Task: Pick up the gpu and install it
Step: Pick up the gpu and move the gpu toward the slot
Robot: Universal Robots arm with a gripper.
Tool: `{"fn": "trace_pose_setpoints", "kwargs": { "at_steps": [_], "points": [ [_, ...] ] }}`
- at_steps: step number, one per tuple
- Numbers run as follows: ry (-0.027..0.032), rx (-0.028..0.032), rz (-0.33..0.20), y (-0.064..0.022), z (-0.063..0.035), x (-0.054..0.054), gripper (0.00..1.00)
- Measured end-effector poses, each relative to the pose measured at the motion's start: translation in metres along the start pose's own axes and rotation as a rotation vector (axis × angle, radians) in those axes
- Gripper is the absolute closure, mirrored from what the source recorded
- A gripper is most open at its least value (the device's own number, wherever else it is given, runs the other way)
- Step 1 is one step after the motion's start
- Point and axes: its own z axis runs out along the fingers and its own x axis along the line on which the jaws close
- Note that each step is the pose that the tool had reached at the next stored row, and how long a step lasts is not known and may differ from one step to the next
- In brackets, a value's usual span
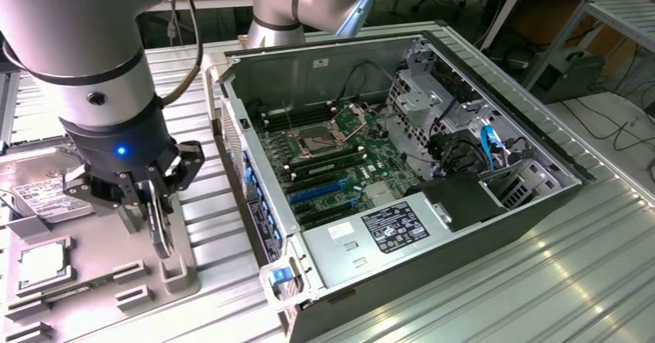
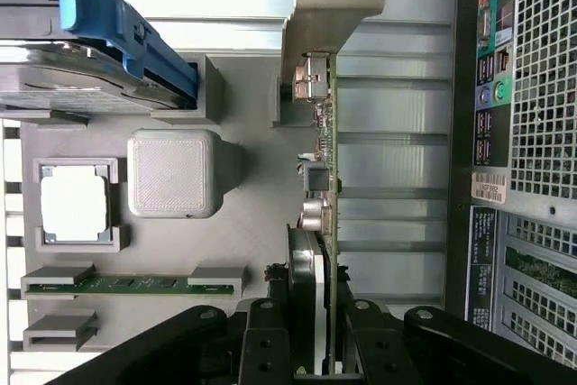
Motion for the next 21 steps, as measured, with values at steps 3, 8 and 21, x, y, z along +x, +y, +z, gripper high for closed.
{"fn": "trace_pose_setpoints", "kwargs": {
  "at_steps": [3,8,21],
  "points": [
    [0.0001,0.0000,0.000,0.0001,-0.0084,0.000,0.72],
    [0.0000,0.0000,0.000,0.0002,-0.0176,0.000,0.72],
    [0.0001,0.0001,0.000,0.0005,-0.0446,0.000,0.72]
  ]
}}
